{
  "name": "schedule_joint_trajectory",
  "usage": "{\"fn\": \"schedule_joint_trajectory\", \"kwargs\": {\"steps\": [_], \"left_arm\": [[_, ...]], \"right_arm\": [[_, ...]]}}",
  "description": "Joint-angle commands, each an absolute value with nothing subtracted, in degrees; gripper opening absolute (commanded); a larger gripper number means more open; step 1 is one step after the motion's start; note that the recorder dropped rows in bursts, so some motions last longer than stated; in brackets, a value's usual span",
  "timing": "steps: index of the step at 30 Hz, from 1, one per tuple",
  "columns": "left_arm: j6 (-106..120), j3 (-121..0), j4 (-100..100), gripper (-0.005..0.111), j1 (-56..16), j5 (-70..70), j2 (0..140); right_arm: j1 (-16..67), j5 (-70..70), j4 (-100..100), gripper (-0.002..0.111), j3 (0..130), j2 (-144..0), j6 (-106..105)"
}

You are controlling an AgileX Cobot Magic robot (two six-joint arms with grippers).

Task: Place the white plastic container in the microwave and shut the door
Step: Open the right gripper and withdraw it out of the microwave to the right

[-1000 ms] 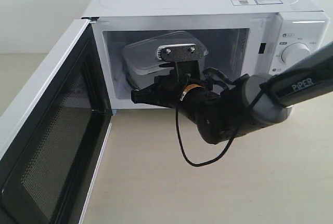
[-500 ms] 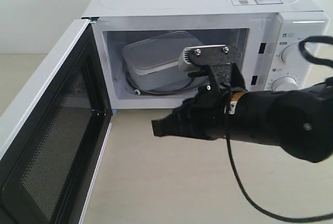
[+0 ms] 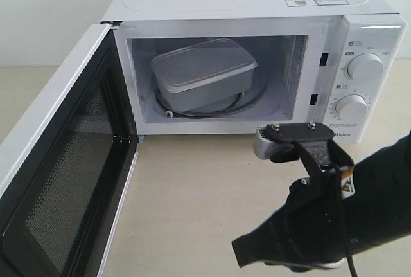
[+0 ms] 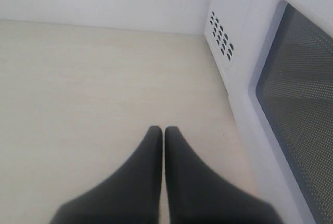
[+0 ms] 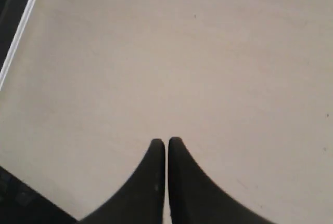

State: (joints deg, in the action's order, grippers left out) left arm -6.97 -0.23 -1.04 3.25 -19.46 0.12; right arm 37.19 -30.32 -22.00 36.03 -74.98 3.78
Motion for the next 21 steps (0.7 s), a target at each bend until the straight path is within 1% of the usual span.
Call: {"fn": "schedule_joint_trajectory", "kwargs": {"steps": [1, 21], "left_arm": [[-6.9, 0.0, -0.7, 0.004, 3.4, -19.3, 0.0], [-6.9, 0.0, -0.7, 0.004, 3.4, -19.3, 0.0]], "right_arm": [[37.2, -32.0, -24.9, 0.001, 33.8, -73.9, 4.0], [37.2, -29.5, -23.2, 0.001, 33.8, -72.9, 3.0]]}}
